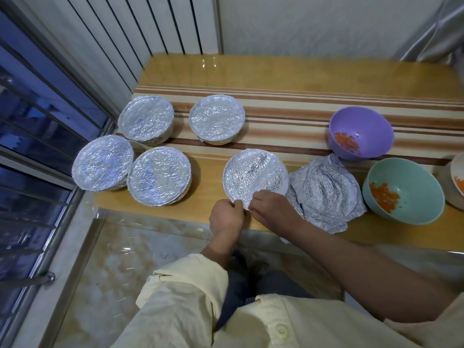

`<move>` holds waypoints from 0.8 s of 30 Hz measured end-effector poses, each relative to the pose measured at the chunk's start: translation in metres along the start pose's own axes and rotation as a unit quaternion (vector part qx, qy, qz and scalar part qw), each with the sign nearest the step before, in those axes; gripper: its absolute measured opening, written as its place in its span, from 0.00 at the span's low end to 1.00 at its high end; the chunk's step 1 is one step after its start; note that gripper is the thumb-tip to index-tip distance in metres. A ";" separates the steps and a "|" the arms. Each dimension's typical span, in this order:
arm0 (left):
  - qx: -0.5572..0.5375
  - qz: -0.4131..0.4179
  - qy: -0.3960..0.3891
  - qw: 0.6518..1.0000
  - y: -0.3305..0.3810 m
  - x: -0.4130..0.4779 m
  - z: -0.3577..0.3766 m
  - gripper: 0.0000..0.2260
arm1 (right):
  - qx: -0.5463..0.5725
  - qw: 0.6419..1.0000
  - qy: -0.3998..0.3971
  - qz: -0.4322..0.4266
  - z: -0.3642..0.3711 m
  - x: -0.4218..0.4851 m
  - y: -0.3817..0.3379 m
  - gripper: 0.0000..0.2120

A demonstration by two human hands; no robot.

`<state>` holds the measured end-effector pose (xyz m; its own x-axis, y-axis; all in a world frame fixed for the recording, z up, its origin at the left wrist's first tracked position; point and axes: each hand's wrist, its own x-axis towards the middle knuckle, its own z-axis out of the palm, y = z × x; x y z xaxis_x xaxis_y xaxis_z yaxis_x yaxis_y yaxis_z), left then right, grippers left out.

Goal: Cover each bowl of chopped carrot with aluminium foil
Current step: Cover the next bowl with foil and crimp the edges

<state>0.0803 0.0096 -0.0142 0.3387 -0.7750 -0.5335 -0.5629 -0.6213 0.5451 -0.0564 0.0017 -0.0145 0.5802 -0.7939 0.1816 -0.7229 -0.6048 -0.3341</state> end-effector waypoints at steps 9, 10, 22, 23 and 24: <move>-0.026 0.001 0.022 0.999 -0.006 -0.007 0.003 0.18 | 0.018 1.000 0.013 0.020 0.002 -0.002 0.001 0.08; -0.032 0.001 0.032 0.999 -0.005 -0.008 0.004 0.17 | 0.019 1.000 0.013 0.019 0.003 -0.002 0.000 0.08; -0.098 -0.051 0.026 0.994 -0.002 -0.001 0.007 0.14 | 0.030 0.999 0.015 0.040 0.007 0.002 -0.005 0.09; -0.091 -0.051 0.025 0.994 -0.001 0.001 0.005 0.13 | 0.035 0.999 0.012 0.038 0.007 0.003 -0.005 0.09; -0.083 -0.052 0.022 0.995 0.000 0.002 0.003 0.13 | 0.040 0.999 0.010 0.035 0.006 0.003 -0.004 0.09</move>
<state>0.0791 0.0086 -0.0171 0.4231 -0.7069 -0.5668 -0.3917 -0.7068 0.5891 -0.0496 0.0024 -0.0182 0.5216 -0.8354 0.1730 -0.7285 -0.5417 -0.4193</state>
